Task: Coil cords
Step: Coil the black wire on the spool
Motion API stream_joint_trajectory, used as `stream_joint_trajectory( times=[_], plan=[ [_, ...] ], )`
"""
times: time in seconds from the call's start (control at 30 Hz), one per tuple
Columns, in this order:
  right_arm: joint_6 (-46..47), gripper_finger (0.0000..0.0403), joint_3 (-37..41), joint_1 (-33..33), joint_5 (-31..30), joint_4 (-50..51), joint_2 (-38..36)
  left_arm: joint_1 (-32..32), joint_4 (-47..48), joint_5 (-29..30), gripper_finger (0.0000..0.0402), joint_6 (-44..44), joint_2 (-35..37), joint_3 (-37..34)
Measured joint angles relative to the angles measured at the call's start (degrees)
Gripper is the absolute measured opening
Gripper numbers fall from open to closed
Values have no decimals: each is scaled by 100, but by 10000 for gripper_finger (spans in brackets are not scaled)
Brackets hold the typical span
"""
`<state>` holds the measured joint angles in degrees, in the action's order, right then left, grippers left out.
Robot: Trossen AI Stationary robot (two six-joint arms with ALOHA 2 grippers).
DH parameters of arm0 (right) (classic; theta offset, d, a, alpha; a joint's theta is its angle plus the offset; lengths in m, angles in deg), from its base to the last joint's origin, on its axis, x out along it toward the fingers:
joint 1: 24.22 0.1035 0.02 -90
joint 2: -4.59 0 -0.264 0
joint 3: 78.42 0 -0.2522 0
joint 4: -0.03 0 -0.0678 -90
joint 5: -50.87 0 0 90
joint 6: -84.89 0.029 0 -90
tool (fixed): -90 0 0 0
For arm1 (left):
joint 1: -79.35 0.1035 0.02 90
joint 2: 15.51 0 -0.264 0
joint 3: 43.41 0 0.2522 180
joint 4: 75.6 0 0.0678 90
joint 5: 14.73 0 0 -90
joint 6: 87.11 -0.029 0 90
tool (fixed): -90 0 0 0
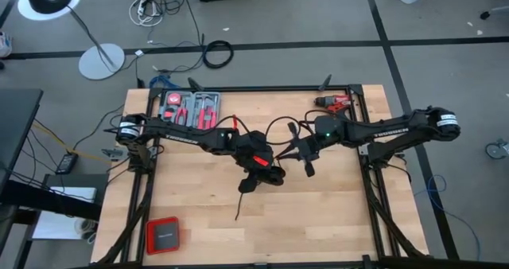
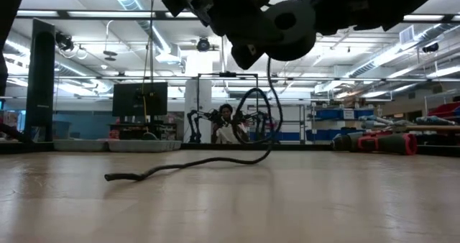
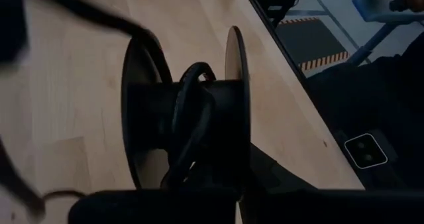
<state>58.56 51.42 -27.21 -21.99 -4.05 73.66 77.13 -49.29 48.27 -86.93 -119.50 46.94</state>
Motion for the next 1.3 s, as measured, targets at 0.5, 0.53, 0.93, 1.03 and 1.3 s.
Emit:
stream_joint_trajectory(
  times=[0.5,0.53,0.93,1.03,1.3],
  plan=[
    [936,6,-2,-1,35,-767,752,-9,155,100,0,-906,-4,256],
    [1004,6,-4,-1,65,-775,766,-7,160,100,0,-990,-4,266],
    [1862,7,-2,-8,573,-777,768,-26,356,344,0,-1798,10,389],
    [2053,8,-2,-8,664,-703,768,-50,358,470,0,-1812,11,389],
    [2164,51,11,-24,633,-621,768,-72,337,637,0,-2172,31,393]
  ],
)
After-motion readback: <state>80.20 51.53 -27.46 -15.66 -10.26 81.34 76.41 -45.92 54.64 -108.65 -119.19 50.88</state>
